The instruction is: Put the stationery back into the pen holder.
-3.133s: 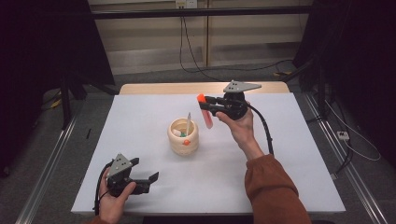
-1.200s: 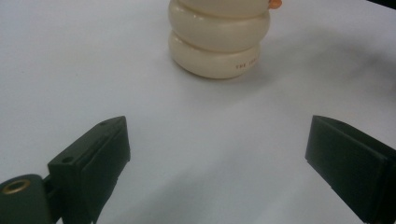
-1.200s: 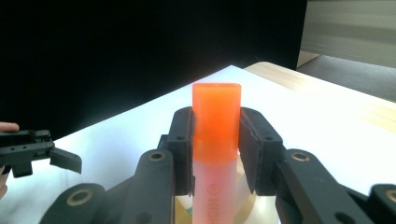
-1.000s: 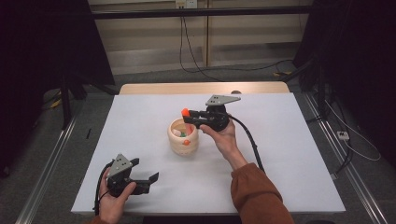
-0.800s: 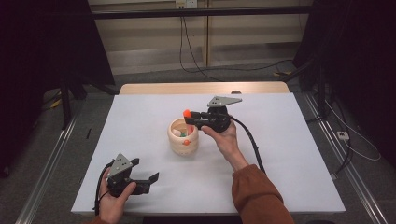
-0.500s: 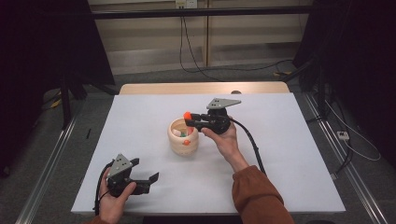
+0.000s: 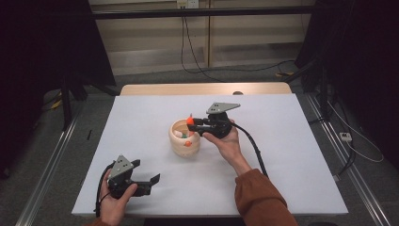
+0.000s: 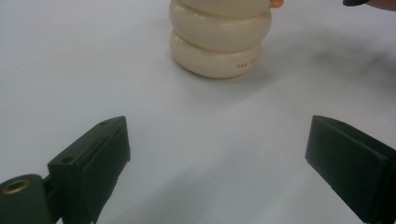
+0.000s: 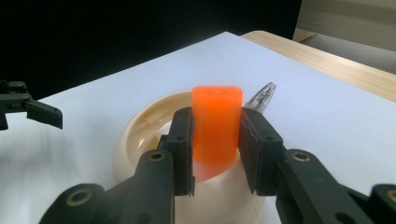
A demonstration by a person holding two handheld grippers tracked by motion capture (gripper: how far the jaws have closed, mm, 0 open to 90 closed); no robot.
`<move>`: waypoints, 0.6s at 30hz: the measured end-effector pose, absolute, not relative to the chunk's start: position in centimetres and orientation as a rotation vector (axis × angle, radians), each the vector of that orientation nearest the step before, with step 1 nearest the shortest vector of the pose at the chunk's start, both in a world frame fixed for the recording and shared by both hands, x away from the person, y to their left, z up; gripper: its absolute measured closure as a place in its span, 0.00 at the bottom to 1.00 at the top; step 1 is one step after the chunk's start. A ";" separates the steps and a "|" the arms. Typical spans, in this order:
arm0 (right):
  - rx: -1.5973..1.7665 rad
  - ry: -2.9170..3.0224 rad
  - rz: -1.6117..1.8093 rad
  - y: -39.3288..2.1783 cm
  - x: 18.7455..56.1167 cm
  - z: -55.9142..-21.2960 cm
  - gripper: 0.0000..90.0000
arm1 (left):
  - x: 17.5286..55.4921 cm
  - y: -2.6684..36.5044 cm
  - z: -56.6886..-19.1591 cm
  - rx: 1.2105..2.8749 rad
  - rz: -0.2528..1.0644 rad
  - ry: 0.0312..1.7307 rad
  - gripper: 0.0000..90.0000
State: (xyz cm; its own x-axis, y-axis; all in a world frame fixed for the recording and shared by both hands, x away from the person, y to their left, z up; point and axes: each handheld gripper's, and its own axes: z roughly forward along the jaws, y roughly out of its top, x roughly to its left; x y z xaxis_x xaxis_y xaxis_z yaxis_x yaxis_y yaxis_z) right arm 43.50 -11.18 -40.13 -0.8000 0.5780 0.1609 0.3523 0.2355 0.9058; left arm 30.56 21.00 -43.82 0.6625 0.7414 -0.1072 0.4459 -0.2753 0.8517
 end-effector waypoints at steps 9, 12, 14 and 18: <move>0.881 2.304 1.589 -11.2 43.3 -39.9 0.63 | 30.6 21.0 -43.8 1.920 0.392 0.935 0.07; 0.888 2.296 1.589 -11.4 43.2 -39.7 0.55 | 30.6 20.9 -43.8 1.921 0.390 0.944 0.07; 0.895 2.276 1.602 -11.5 42.9 -39.4 0.53 | 30.6 20.8 -43.9 1.918 0.387 0.942 0.07; 0.906 2.240 1.598 -11.8 42.6 -38.7 0.40 | 30.6 20.8 -43.9 1.927 0.388 0.935 0.07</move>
State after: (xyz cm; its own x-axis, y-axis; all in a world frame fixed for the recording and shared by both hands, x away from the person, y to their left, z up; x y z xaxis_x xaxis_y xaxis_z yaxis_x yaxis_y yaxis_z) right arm 42.56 -11.76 -38.71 -0.7776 0.6101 0.1523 0.3426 0.2080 0.9161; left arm 30.60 20.80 -43.94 0.6605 0.7434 -0.1057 0.4507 -0.2798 0.8477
